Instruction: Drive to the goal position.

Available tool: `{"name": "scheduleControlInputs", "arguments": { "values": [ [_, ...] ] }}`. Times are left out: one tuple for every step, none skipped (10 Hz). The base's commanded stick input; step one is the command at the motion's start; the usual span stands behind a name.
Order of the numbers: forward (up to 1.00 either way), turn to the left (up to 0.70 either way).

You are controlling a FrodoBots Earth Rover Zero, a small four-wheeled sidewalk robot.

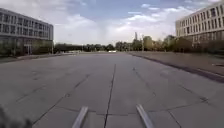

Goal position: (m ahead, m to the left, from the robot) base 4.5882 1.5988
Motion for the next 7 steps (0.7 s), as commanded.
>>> {"name": "scheduleControlInputs", "arguments": {
  "values": [
    [0.70, 0.00],
    [0.70, 0.00],
    [0.70, 0.00],
    [0.70, 0.00],
    [0.70, 0.00],
    [0.70, 0.00],
    [0.70, 0.00]
  ]
}}
